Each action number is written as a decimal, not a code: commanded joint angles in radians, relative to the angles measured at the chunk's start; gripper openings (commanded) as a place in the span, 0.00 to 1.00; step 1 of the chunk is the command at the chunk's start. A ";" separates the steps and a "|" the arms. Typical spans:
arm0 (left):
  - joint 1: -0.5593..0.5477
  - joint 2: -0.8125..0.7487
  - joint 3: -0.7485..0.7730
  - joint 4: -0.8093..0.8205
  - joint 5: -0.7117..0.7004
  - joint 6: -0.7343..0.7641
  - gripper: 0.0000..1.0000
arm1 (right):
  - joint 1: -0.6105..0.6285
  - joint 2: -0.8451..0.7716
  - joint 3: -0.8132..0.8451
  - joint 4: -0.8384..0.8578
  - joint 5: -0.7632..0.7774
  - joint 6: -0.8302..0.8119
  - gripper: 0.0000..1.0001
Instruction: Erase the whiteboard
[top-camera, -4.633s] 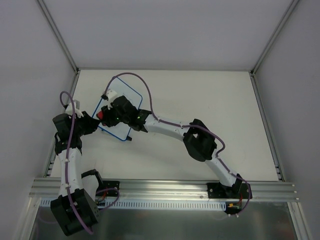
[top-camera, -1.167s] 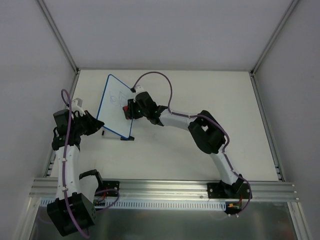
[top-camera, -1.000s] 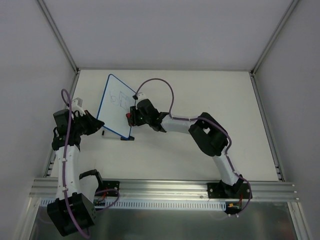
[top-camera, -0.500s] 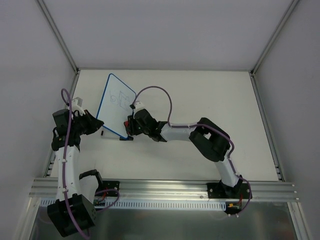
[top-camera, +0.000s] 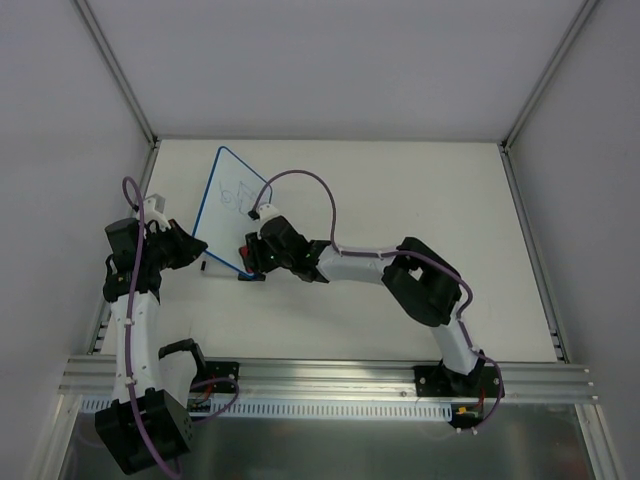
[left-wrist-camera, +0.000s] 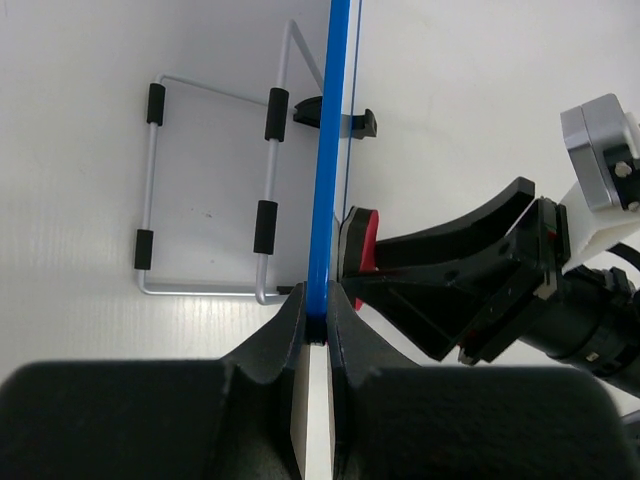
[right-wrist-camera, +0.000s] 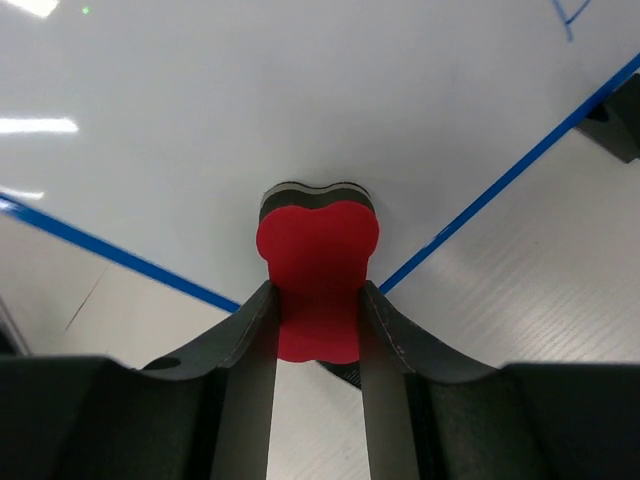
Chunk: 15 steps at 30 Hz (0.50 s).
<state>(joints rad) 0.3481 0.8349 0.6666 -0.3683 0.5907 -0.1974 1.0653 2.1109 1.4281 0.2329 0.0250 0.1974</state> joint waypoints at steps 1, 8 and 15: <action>-0.014 0.003 -0.013 -0.090 -0.002 0.059 0.00 | 0.078 -0.087 -0.033 0.088 -0.129 0.000 0.00; -0.012 -0.002 0.028 -0.092 0.012 0.015 0.00 | -0.008 -0.328 -0.239 0.056 -0.102 -0.044 0.04; -0.015 -0.034 0.030 -0.090 0.037 -0.016 0.00 | -0.076 -0.537 -0.391 -0.001 -0.077 -0.098 0.03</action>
<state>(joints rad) 0.3458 0.8272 0.6804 -0.3939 0.5987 -0.2165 1.0069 1.6585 1.0702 0.2405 -0.0654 0.1501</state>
